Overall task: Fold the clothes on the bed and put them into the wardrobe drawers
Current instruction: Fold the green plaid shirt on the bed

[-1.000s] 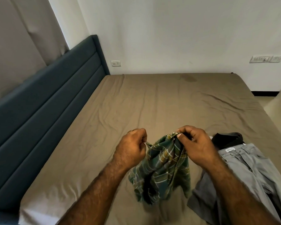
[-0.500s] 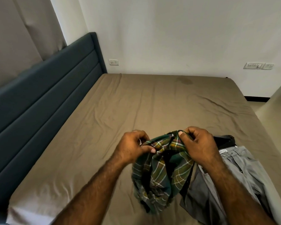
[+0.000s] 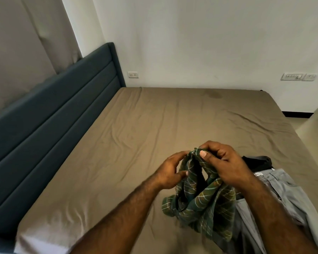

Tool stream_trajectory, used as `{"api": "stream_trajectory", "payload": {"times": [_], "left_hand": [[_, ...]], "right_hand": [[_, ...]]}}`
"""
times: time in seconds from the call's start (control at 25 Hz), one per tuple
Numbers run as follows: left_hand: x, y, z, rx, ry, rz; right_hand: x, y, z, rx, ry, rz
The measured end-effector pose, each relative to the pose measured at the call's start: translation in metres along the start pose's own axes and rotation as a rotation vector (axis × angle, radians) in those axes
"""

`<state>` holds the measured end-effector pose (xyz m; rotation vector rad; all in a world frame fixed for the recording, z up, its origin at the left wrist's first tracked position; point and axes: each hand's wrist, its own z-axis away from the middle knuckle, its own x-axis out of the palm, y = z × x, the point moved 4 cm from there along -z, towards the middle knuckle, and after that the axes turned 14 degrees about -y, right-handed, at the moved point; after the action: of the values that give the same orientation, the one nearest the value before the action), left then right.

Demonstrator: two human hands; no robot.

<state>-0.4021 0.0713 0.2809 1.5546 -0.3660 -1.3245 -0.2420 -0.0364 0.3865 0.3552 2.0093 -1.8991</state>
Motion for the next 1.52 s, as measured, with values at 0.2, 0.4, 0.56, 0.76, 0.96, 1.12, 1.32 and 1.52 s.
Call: {"api": "stream_trajectory", "payload": {"times": [0.2,0.4,0.56,0.76,0.96,1.12,1.32,1.52], "left_hand": [[-0.019,-0.016,-0.001,-0.034,-0.079,0.546],[-0.038,0.020,0.012,0.055,-0.088,1.087],[-0.046,0.053,0.004,0.003,-0.091,1.083],[-0.051,0.073,0.016,0.062,-0.068,0.296],[-0.056,0.090,0.028,0.283,0.188,-0.132],[-0.060,0.087,0.035,0.286,0.489,-0.844],[-0.044,0.085,0.054,0.401,0.787,-0.824],[-0.012,0.065,0.040,0.130,0.416,0.352]], "right_hand": [[-0.041,0.025,0.009,0.261,0.363,0.076],[-0.036,0.037,0.024,0.361,0.458,0.276],[0.003,0.020,0.011,0.167,0.173,0.263],[0.011,0.020,-0.003,0.113,0.310,0.205],[0.019,0.020,-0.008,0.095,0.195,0.214],[0.012,0.020,-0.008,0.065,0.393,0.267],[0.007,0.014,-0.012,0.080,0.379,0.396],[0.015,0.022,-0.013,0.134,0.368,0.419]]}}
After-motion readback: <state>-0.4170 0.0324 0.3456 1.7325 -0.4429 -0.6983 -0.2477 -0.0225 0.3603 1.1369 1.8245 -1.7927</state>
